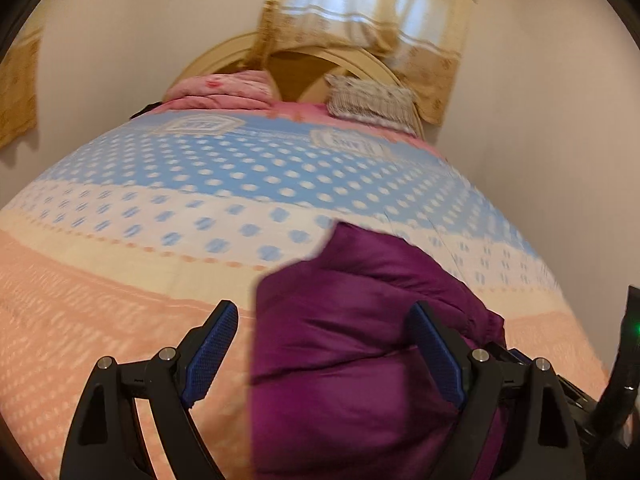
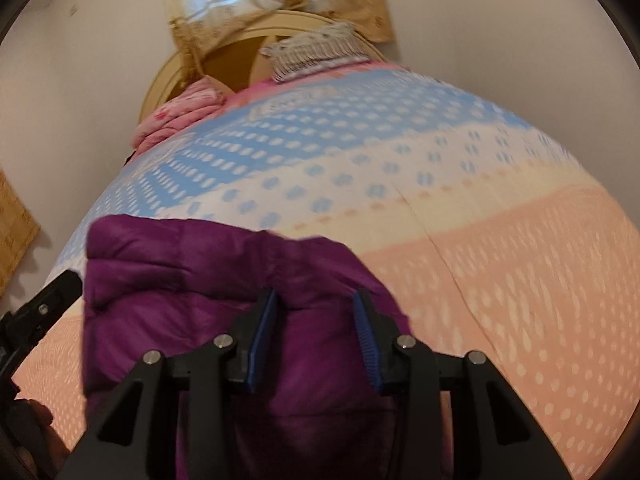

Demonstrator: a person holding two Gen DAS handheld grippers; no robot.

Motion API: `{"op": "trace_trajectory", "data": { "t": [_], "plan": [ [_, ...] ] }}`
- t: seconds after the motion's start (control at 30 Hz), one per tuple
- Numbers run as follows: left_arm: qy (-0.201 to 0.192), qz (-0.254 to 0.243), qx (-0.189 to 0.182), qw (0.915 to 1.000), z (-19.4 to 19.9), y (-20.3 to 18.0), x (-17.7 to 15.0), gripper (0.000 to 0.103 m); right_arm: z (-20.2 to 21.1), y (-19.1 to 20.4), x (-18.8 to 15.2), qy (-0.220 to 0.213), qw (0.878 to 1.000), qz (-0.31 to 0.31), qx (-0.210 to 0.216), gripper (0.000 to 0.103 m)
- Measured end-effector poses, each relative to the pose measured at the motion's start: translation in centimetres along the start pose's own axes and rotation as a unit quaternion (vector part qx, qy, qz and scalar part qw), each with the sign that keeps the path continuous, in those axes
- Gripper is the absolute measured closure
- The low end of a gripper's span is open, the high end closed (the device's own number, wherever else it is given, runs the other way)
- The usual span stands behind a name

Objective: Fold large clothes
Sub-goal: 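Grasp the jacket edge with the right gripper and fold it inward, then grasp the folded purple jacket with both grippers and lift it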

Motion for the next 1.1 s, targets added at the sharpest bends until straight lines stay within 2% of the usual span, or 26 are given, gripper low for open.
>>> {"op": "trace_trajectory", "data": {
  "t": [0.1,0.17,0.33,0.67,1.1],
  "plan": [
    [0.030,-0.019,0.014,0.9993,-2.4,-1.4,-1.5,0.015,-0.2,-1.1,-0.8,-0.001,1.000,-0.006,0.000,0.061],
    [0.034,-0.024,0.015,0.9990,-3.1,-1.8,-2.2,0.009,-0.2,-1.7,-1.2,-0.005,1.000,-0.012,0.002,0.061],
    [0.040,-0.033,0.017,0.9985,-4.2,-2.1,-3.2,0.001,-0.4,-2.2,-1.8,-0.012,1.000,-0.018,0.001,0.061],
    [0.061,-0.024,0.014,0.9978,-6.2,-2.1,-4.3,0.001,-2.0,-3.5,-2.4,0.003,0.999,-0.045,0.018,0.058],
    [0.083,-0.034,0.030,0.9955,-7.2,-2.2,-5.2,0.001,-2.5,-3.3,-2.7,0.023,0.999,-0.030,0.004,0.057]
  ]
}}
Point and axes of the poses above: each gripper's, at about its wrist camera, not at the fingertips, and z roughly against the way its jaws point, y to its left, x to its top, the point moved 6 cm from there along -z, roughly the way its jaws point, and after that the axes turned 7 degrees about z, right-handed, at the moved point
